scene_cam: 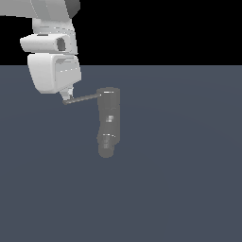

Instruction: Turn on the faucet by rotating a designated handle.

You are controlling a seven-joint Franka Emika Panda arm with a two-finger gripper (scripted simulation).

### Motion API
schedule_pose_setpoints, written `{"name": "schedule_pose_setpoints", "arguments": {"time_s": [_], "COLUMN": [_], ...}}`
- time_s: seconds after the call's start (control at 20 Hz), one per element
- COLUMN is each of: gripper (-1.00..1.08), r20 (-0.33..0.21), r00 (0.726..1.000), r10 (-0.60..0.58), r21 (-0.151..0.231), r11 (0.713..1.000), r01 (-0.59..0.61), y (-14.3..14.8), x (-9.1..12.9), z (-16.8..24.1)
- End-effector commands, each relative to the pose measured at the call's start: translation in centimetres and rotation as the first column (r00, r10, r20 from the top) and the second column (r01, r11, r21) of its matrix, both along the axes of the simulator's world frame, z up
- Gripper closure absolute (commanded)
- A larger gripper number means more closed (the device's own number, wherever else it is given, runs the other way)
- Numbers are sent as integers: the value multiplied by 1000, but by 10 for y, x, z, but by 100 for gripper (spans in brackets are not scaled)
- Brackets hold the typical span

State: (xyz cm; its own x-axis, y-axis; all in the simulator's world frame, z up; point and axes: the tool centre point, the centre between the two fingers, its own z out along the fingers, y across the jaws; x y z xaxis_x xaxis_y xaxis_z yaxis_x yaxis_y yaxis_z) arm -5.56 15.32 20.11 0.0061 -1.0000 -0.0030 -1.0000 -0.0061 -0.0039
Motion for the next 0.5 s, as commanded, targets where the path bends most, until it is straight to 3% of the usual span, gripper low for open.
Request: {"name": "schedule_pose_setpoints", "arguments": {"time_s": [0.0, 0.45], "gripper": [108, 108], "r20": [-2, -3], "r00": [1000, 1000], "r10": [-7, -5], "r21": [-3, -3], "r11": [1000, 1000], "r01": [7, 5], "y": [-10, -28], "x": [-6, -25], "z": [0, 0]}}
